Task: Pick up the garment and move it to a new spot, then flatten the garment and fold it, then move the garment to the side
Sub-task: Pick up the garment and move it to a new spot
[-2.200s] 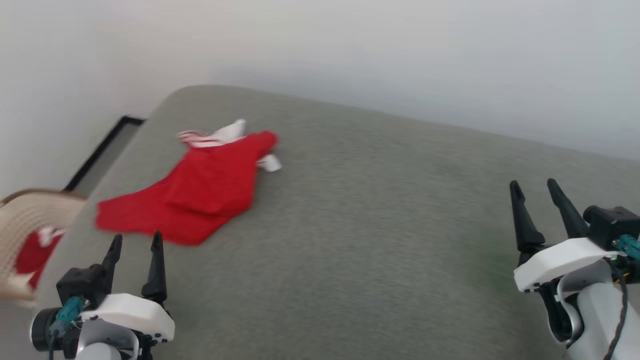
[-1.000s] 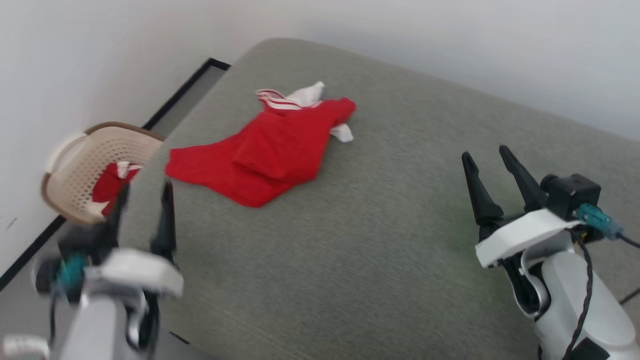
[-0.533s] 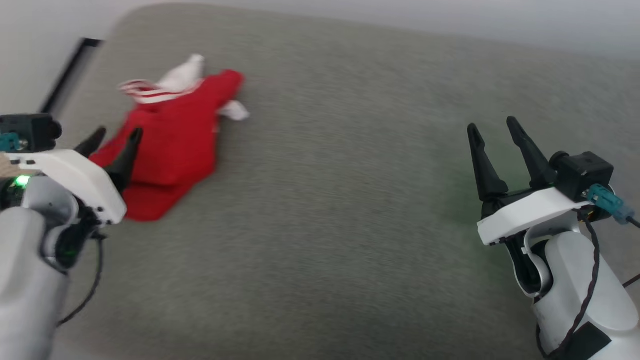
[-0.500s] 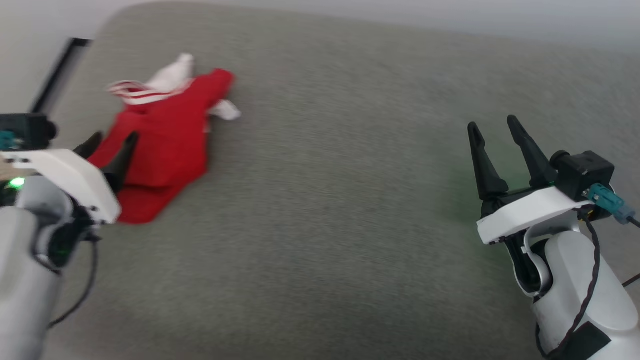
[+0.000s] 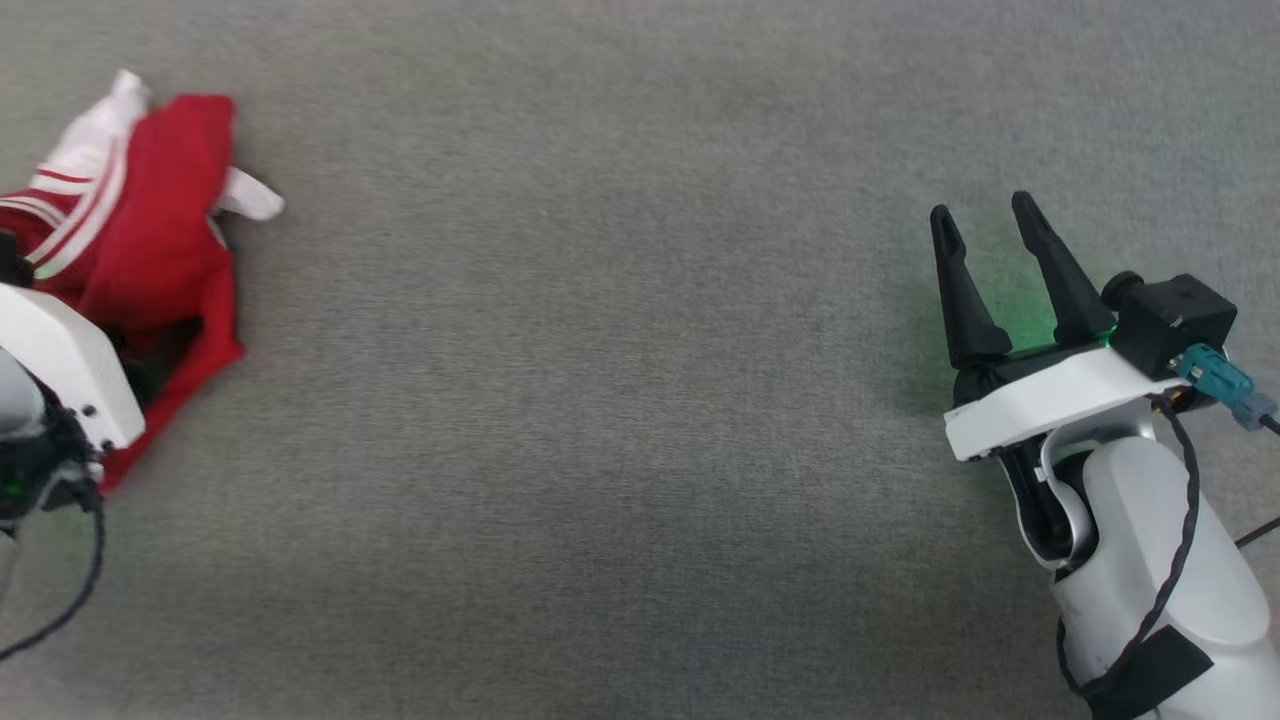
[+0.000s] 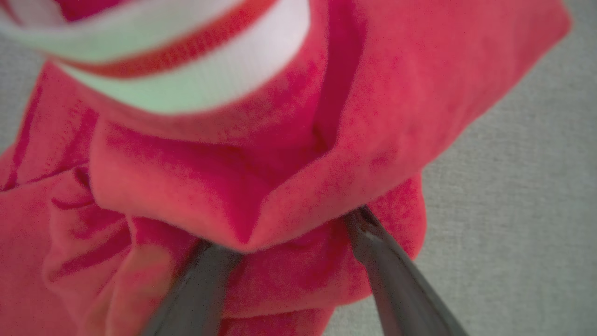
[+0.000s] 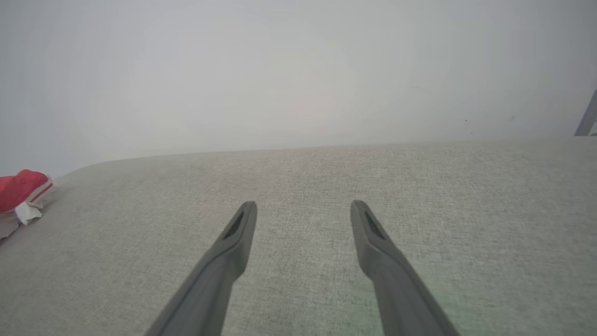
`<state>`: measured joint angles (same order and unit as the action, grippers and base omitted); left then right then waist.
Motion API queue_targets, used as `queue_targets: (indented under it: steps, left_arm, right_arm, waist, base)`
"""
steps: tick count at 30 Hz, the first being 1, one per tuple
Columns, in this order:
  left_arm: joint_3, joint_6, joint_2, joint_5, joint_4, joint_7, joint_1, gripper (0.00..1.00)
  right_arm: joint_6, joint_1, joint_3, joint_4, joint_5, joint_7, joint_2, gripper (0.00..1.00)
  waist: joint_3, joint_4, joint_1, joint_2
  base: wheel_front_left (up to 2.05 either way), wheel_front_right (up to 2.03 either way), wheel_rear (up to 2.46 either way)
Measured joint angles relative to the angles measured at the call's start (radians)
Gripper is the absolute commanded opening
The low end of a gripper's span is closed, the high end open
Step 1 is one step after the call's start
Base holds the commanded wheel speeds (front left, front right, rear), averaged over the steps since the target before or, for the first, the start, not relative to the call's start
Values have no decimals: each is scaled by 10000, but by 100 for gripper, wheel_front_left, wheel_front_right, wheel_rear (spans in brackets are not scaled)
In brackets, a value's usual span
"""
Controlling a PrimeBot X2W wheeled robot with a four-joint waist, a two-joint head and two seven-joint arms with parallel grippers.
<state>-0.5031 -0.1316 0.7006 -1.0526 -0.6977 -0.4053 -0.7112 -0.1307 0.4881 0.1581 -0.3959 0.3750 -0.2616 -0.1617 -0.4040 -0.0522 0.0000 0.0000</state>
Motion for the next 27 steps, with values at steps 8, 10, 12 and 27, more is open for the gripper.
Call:
queue_targets:
  steps: [8, 10, 12, 27]
  left_arm:
    - [-320, 0, 265, -734, -374, -174, -444, 62]
    - [-466, 0, 343, -851, -284, -174, -477, 42]
    - [-593, 12, 407, -1037, -138, -123, -477, 0]
    - [-1218, 10, 366, -1542, 871, 2464, -763, 0]
  right_arm:
    - [0, 168, 4, 148, -171, 0, 35, 100]
    - [0, 244, 29, 188, -228, 2, 59, 100]
    - [0, 319, 40, 257, -263, 0, 67, 100]
    - [0, -105, -63, 100, -113, 0, 201, 100]
  waist:
    - [-562, 350, 0, 0]
    - [-615, 367, 0, 1]
    - [-601, 348, 0, 0]
    - [858, -41, 0, 0]
  base:
    - [0, 0, 0]
    - [0, 0, 0]
    - [0, 0, 0]
    - [0, 0, 0]
